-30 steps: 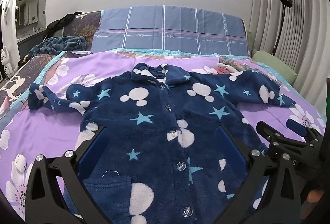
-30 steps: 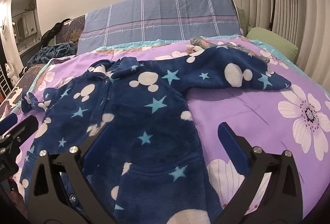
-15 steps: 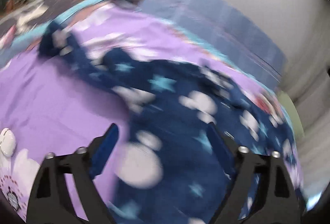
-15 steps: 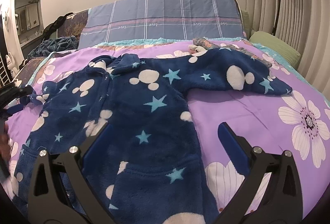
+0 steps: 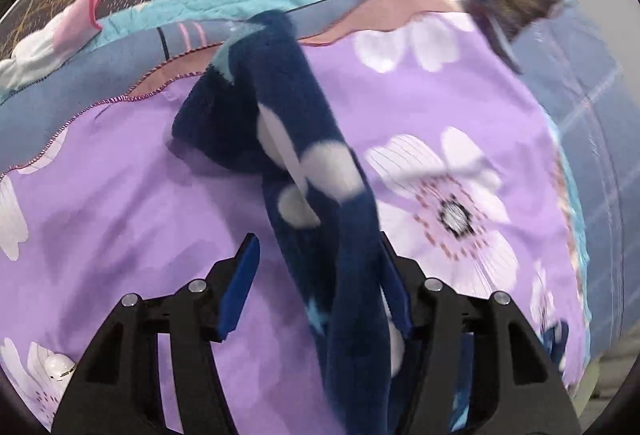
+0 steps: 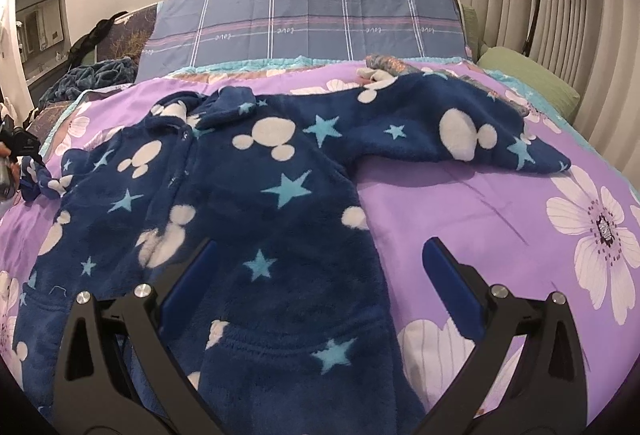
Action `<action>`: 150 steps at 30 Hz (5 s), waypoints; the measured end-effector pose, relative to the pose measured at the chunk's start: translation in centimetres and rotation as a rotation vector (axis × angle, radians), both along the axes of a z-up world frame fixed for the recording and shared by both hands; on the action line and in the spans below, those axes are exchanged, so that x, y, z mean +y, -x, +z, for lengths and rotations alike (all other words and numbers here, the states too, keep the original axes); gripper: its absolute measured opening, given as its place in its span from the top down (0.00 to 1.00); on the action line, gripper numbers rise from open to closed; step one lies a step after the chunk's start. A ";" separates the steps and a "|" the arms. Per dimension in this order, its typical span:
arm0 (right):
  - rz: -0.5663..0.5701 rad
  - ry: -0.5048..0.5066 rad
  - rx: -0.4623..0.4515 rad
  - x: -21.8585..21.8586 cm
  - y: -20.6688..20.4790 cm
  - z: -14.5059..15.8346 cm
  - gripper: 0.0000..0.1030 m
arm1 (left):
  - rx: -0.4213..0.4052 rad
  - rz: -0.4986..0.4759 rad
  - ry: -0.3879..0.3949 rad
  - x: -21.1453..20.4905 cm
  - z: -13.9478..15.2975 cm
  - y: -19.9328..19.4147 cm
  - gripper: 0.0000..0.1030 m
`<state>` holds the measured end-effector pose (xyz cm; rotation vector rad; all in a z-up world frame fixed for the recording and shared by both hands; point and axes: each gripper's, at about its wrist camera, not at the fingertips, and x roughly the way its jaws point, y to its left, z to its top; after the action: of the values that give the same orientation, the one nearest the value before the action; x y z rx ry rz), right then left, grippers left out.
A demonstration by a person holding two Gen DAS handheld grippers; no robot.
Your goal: Fold small clothes
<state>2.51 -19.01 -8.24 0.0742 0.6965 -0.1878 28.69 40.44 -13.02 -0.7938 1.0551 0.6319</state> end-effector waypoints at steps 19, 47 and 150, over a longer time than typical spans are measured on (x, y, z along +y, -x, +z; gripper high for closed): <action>0.000 -0.022 -0.004 -0.7 0.5 -1.0 0.02 | -0.634 -0.872 -0.328 -28.4 19.1 6.0 0.88; 0.219 -0.314 0.154 -2.0 -14.9 -0.9 0.43 | -0.115 -1.040 -0.708 -28.1 1.4 13.4 0.17; -0.628 -0.891 -0.346 -32.4 -3.9 -3.4 0.91 | -0.300 -1.079 -0.420 -37.6 -1.0 10.1 0.31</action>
<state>6.46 -51.38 -11.69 1.1609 0.3466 -0.4407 18.59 2.80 -14.00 0.1066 0.8692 -0.1970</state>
